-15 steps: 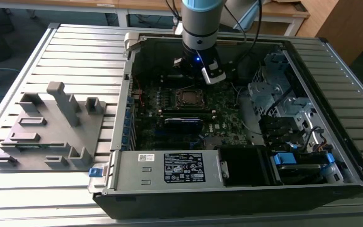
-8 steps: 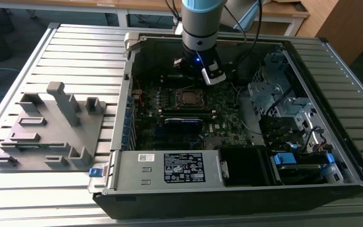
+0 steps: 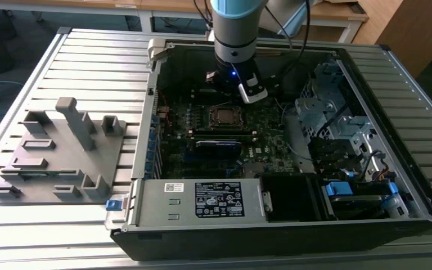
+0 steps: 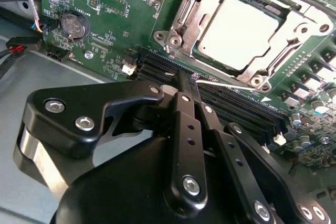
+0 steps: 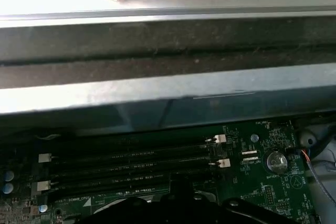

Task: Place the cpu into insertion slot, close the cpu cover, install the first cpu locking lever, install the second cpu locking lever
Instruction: 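Install the first cpu locking lever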

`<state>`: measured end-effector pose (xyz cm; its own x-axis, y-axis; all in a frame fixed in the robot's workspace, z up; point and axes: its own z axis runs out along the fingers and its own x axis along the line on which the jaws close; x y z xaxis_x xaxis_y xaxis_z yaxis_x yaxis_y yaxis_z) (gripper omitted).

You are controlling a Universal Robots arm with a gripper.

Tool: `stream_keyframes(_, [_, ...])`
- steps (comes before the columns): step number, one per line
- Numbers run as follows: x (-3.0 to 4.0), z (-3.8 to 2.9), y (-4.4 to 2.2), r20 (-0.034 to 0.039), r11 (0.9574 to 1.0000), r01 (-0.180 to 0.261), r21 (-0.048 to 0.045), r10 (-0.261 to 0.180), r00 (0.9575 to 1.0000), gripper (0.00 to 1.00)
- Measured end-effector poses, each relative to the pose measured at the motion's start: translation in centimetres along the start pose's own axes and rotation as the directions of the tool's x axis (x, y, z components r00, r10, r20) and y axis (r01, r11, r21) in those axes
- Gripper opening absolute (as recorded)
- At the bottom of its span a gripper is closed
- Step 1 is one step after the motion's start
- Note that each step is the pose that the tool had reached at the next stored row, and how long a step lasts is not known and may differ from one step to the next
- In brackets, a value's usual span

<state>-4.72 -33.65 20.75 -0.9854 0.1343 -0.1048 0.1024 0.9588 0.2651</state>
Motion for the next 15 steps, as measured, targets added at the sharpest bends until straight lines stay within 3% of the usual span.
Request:
stream_keyframes(4, [0.49,0.00,-0.15,0.0113,1.0000,0.002,-0.0081,-0.002,0.9999,0.10])
stream_keyframes(9, [0.88,0.02,-0.47,0.0254,0.9996,0.004,-0.0265,-0.004,0.9997,0.10])
stream_keyframes(15, [1.38,0.05,-0.73,0.0494,0.9994,0.011,-0.0330,-0.009,0.9987,0.10])
